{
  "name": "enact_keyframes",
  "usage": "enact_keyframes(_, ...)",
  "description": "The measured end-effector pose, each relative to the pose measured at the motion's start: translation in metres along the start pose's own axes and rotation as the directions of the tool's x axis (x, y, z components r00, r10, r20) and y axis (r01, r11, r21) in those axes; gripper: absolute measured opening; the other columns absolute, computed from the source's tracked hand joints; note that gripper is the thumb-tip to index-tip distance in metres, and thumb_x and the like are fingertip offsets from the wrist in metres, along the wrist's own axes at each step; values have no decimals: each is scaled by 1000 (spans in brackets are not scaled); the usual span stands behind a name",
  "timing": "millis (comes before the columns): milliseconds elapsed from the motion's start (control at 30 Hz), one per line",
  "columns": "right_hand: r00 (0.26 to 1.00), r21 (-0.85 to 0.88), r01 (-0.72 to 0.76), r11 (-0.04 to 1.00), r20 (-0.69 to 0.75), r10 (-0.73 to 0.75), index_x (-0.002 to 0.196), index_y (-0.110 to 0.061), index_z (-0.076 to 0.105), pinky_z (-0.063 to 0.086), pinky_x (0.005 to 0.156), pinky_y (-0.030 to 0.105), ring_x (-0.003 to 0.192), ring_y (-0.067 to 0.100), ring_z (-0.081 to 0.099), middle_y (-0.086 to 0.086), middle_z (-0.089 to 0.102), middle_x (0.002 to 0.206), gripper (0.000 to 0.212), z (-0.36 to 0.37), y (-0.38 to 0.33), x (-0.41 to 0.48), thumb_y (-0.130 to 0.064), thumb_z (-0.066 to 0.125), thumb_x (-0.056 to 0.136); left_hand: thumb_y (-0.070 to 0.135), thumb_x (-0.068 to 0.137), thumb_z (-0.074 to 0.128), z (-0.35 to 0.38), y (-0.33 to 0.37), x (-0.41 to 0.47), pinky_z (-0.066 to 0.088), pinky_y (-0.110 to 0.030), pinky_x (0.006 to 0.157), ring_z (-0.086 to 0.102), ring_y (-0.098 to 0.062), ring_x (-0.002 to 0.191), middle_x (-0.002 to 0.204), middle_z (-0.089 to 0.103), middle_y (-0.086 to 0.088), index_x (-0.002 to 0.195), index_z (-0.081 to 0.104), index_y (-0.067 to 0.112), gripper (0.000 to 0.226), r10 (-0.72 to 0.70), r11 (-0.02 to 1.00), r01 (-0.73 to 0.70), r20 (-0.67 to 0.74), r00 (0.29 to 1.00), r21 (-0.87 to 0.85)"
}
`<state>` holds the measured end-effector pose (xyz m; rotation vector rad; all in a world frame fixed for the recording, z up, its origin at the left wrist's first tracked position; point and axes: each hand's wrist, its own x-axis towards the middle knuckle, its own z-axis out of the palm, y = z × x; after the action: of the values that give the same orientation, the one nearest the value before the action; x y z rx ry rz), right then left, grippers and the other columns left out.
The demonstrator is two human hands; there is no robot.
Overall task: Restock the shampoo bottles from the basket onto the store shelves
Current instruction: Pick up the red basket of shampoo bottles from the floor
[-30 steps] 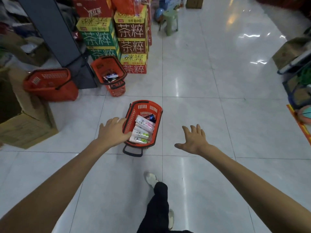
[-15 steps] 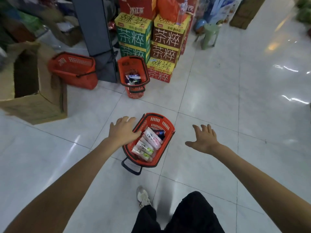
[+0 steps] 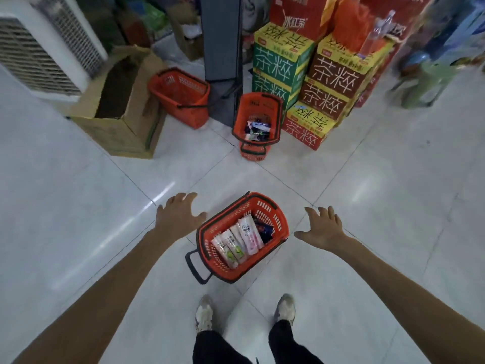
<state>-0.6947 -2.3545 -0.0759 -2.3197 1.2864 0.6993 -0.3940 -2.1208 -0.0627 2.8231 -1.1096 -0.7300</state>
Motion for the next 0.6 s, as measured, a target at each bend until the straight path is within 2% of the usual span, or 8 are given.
enact_keyframes(67, 997, -46, 65, 997, 49, -63, 161, -23, 20, 13, 124, 53, 154, 41, 4, 17, 21, 165, 100, -10, 19, 26, -73, 58, 83, 62, 90, 58, 8, 11, -12, 33, -57, 118, 37, -27, 147, 162, 38, -1, 156, 36, 30, 77, -113, 993, 112, -28, 993, -44)
enact_keyframes(133, 993, -68, 76, 995, 91, -70, 161, -23, 20, 15, 124, 54, 154, 41, 6, 18, 22, 164, 101, -17, 25, 41, -73, 58, 82, 63, 89, 58, 15, 11, -21, 35, -58, 117, 39, -27, 147, 161, 41, -2, 156, 37, 29, 77, -152, 987, 149, -39, 988, -54)
enact_keyframes(267, 982, -140, 159, 977, 129, -141, 160, -24, 20, 16, 123, 55, 154, 42, 7, 19, 22, 164, 98, -27, 22, 78, -70, 60, 82, 63, 91, 56, 32, 11, -40, 30, -58, 119, 34, -26, 149, 163, 36, 0, 158, 34, 31, 78, -289, 953, 291, 28, 957, -83)
enact_keyframes(467, 969, -262, 229, 938, 157, -192, 161, -22, 15, 11, 125, 54, 155, 44, 1, 19, 16, 166, 99, -24, -6, 118, -68, 59, 85, 64, 92, 55, 60, 2, -29, 32, -58, 118, 36, -27, 149, 162, 40, -2, 157, 36, 29, 76, -382, 916, 385, 42, 923, -113)
enact_keyframes(600, 964, -326, 264, 908, 128, -235, 161, -20, 14, 12, 125, 54, 155, 44, 0, 20, 16, 166, 95, -21, -18, 132, -68, 54, 89, 63, 94, 52, 82, 7, -16, 29, -59, 120, 34, -29, 150, 162, 40, -4, 156, 36, 27, 74, -438, 882, 444, 69, 896, -158)
